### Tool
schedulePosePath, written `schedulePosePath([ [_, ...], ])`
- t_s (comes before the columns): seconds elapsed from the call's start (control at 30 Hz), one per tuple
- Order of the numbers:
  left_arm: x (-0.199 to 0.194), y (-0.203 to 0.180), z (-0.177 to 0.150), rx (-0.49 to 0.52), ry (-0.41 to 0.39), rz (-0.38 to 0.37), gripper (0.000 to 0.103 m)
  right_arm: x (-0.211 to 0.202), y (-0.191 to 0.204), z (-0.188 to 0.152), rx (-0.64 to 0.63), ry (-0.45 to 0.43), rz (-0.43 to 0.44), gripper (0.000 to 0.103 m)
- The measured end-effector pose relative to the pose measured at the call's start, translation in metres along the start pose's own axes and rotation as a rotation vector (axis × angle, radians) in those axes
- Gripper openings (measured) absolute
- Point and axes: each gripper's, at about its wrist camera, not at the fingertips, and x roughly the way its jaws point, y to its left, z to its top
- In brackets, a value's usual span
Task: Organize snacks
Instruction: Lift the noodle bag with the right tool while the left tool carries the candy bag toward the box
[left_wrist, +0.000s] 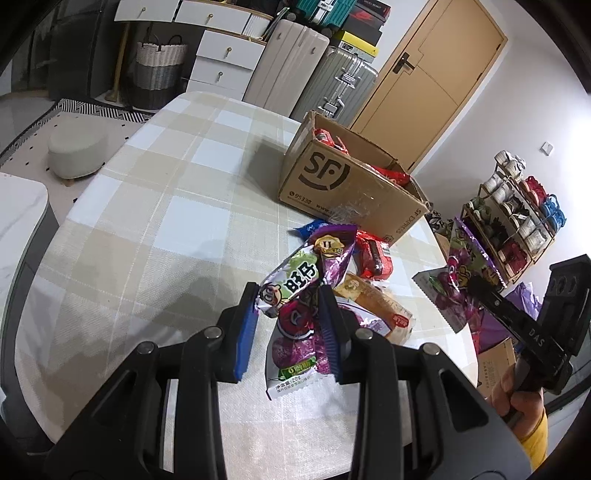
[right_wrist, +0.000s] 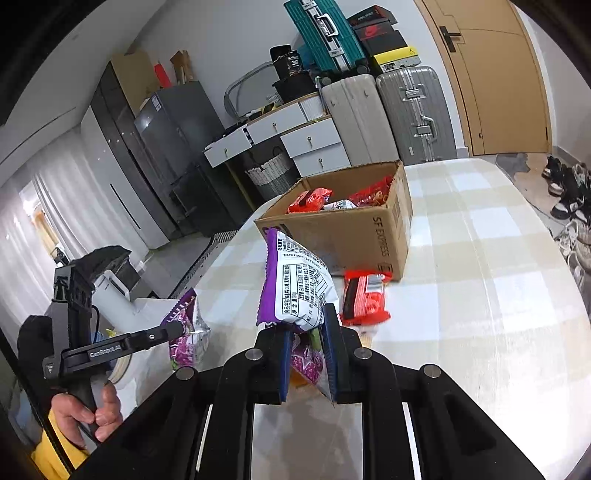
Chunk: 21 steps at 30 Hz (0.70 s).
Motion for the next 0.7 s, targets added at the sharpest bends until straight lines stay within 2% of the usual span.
schedulePosePath([
  [0.17,-0.007,-0.009,-0.010,0.042,-0.028,0.034,0.029,-0.008,0.000,-0.014,0.014,0.007,0.002,0.015],
  [0.4,-0.012,-0.010,-0.014,0.050,-0.044,0.061,0.029,-0.016,0.006,-0.023,0.016,-0.002,0.008,0.015],
  [0.7,-0.012,-0.011,-0.013,0.052,-0.043,0.054,0.029,-0.013,0.002,-0.019,0.042,-0.010,0.017,0.015],
])
